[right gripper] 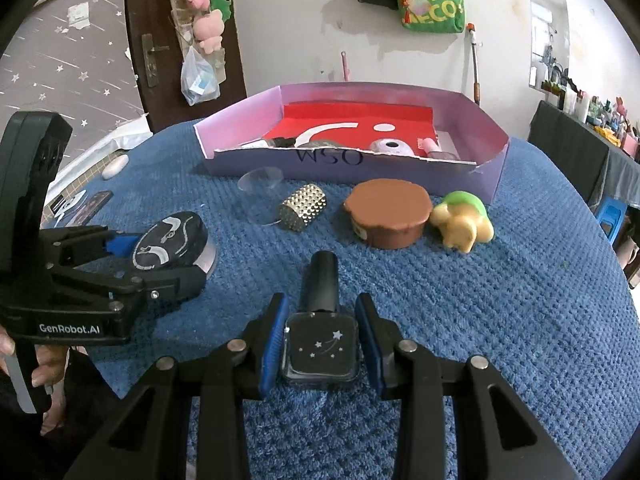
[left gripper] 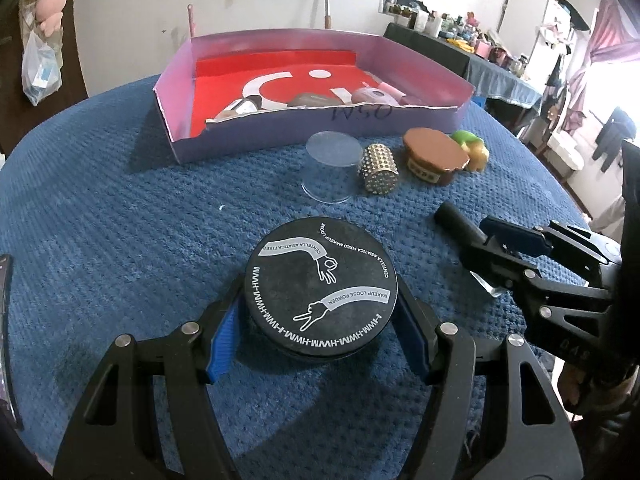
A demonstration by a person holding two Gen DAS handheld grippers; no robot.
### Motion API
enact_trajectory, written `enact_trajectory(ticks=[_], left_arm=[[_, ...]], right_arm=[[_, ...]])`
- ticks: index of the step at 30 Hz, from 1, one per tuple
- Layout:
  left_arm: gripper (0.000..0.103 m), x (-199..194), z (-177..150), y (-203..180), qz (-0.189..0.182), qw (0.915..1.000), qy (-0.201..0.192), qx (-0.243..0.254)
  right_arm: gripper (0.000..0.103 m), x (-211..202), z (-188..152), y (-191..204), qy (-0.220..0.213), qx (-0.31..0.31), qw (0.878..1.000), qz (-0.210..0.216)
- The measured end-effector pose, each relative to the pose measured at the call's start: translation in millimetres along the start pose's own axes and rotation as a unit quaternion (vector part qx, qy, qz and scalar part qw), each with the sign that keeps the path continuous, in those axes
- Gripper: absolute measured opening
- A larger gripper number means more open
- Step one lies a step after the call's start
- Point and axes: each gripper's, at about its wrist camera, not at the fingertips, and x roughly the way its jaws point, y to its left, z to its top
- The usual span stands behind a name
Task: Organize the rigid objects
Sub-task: 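Lift the powder jar with the left tool while the right tool lifts the nail polish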
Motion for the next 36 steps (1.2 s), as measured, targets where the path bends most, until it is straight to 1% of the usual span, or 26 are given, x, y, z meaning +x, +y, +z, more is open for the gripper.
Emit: enact_trajectory(ticks=[6, 7, 8, 9, 11, 13, 20, 24, 26, 36], left_arm=[[0.066, 0.5, -2.4, -1.5, 0.006, 1.0, -0.006, 0.005], [0.066, 0.7, -2.4, -1.5, 0.005, 1.0, -0.006, 0.005], [0.066, 1.1, -2.5, -1.3, 0.005, 1.0, -0.007, 0.004], [0.066, 1.0, -2.9, -1.1, 0.005, 0.9999, -0.009, 0.004], [0.066, 0.9, -4.0, -1.5, 0.005, 0.9999, -0.011, 0.004], [0.066, 0.6, -4.6, -1.5, 0.005, 0.9999, -0.012, 0.004], [0.067, -0.8, -7.1, -2.7, 0.01, 0.9997, -0.019, 0.006], [0.07, -0.7, -6.8, -4.0, 0.01, 0.9997, -0.02, 0.009], [0.071, -0.7, -6.7, -4.6, 0.012, 0.9997, -0.021, 0.01], [0.071, 0.2, -5.5, -3.2, 0.011, 0.9996, -0.024, 0.006]], right_arm=[[0.039, -0.7, -2.9, -2.1, -0.003, 0.006, 1.0, 0.006], [0.042, -0.7, -3.2, -1.9, -0.003, 0.005, 1.0, 0.004], [0.049, -0.6, -4.4, -1.9, -0.003, 0.004, 1.0, 0.002], [0.051, -1.0, -5.2, -1.8, -0.005, 0.004, 1.0, 0.003], [0.06, -2.8, -6.4, -1.0, -0.01, 0.004, 1.0, 0.001], [0.064, -2.9, -6.8, -0.2, -0.011, 0.001, 1.0, -0.004], [0.065, -3.1, -10.3, -2.2, -0.014, 0.006, 1.0, -0.007], [0.068, -2.6, -10.9, -0.1, -0.014, 0.001, 1.0, -0.009], [0.069, -1.5, -11.3, 1.6, -0.015, -0.003, 1.0, -0.011], [0.069, -1.5, -11.9, 2.6, -0.018, -0.007, 1.0, -0.012]])
